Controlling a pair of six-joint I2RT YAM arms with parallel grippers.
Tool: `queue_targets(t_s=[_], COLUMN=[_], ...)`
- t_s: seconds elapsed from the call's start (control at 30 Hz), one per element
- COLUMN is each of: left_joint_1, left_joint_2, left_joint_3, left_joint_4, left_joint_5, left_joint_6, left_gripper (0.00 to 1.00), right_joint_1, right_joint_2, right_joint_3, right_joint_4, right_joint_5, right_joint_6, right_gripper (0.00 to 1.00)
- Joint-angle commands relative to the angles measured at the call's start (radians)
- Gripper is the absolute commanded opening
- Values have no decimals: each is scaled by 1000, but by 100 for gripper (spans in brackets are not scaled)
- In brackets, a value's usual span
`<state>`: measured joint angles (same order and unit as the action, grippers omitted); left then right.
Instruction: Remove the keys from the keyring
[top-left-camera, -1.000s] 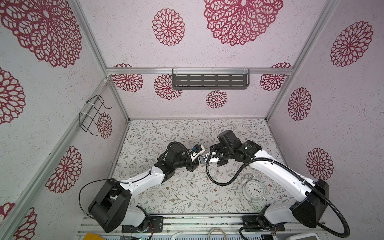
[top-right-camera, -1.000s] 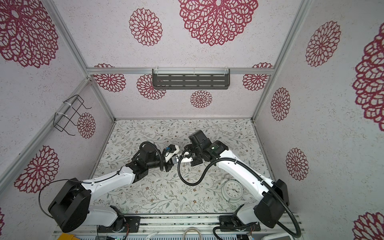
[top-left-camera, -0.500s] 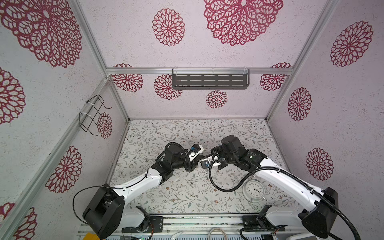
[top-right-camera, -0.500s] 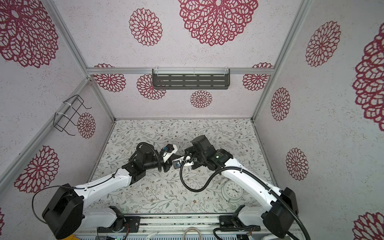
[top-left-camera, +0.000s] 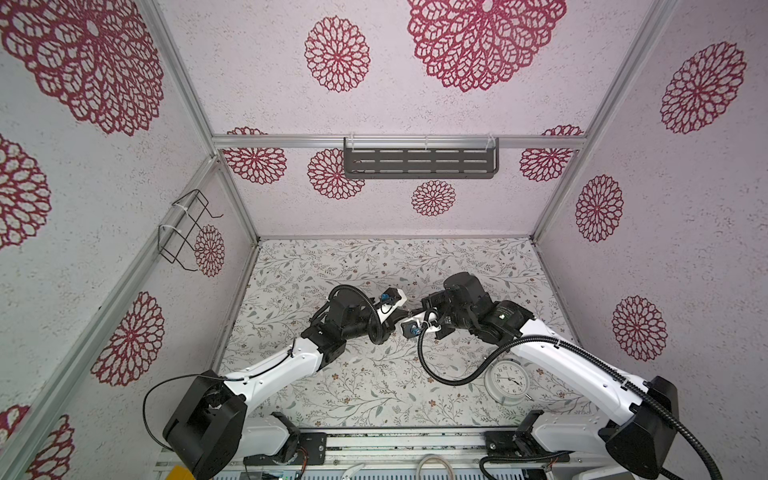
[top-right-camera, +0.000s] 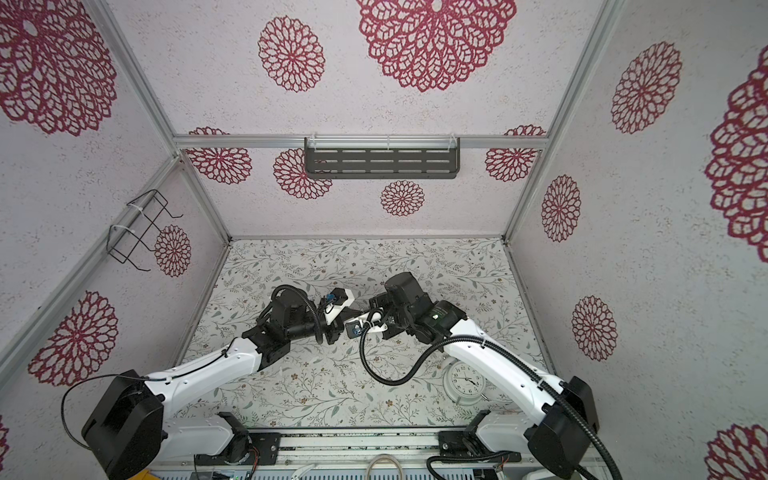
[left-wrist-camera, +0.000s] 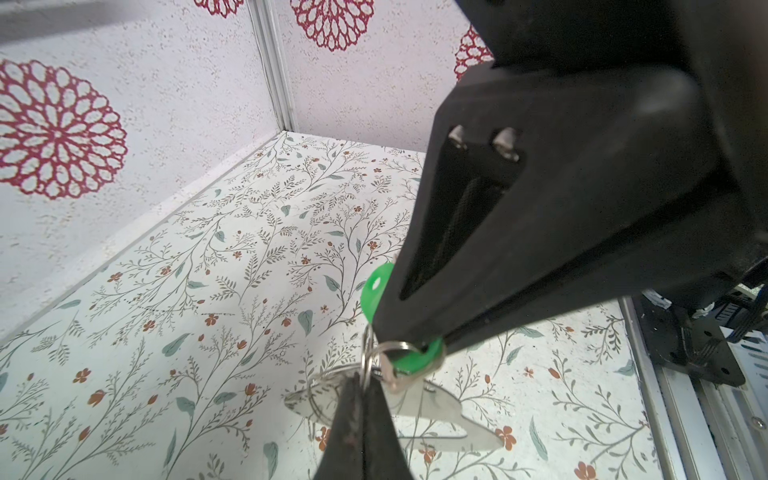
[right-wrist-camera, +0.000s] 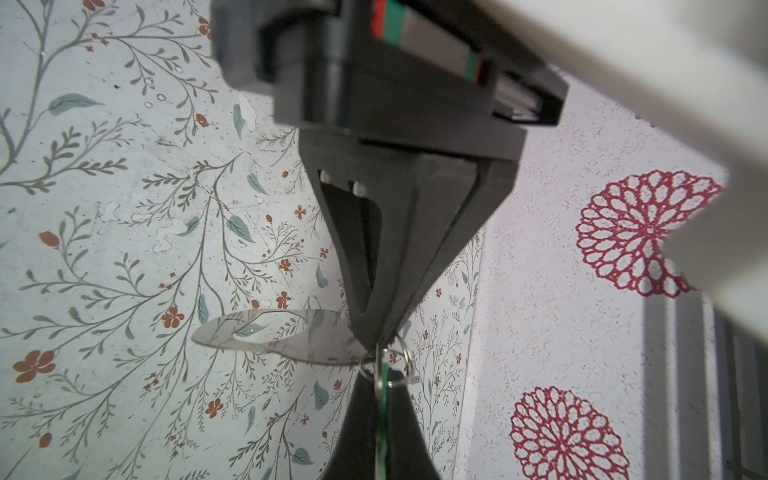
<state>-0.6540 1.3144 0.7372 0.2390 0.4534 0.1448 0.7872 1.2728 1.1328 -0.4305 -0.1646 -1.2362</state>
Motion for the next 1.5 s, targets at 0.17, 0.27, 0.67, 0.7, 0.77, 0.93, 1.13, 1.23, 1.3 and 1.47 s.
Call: queue_targets(t_s=[0.17,0.27,0.67,0.7,0.77,0.93,1.13,1.23,1.3,1.47], left_joint_1=[-19,-34,-82,-84,-88,-104,-111,-113,-114,-114], left_joint_2=[-49,-53,-63,-63,-65,-66,-67,-67,-64,-49], left_joint_3=[6,5,4,4,3,3,2,5,8,29], left_joint_4=[4,-16,-56,-58,-59,-68,-69,-71,-73,-91], left_joint_5=[-15,-32,-135,-142,-154,-186,-207,-214,-216,-221], left_joint_6=[75,114,222,227,240,272,285,288,287,261], left_gripper=[0,0,0,0,0,0,0,0,0,0], right_joint_1=[-3,-9,-30,-33,-36,-48,-56,-55,-55,-51], right_joint_2=[-26,-35,-64,-67,-71,-82,-89,-85,-84,-75], right_joint_3=[-14,-26,-52,-54,-59,-71,-80,-76,-75,-59], right_joint_4=[-30,-15,5,4,3,17,16,9,7,1], right_joint_5=[-63,-65,-85,-87,-88,-100,-104,-108,-114,-130], right_joint_6=[61,73,120,122,125,142,145,146,146,138], right_gripper=[0,0,0,0,0,0,0,0,0,0])
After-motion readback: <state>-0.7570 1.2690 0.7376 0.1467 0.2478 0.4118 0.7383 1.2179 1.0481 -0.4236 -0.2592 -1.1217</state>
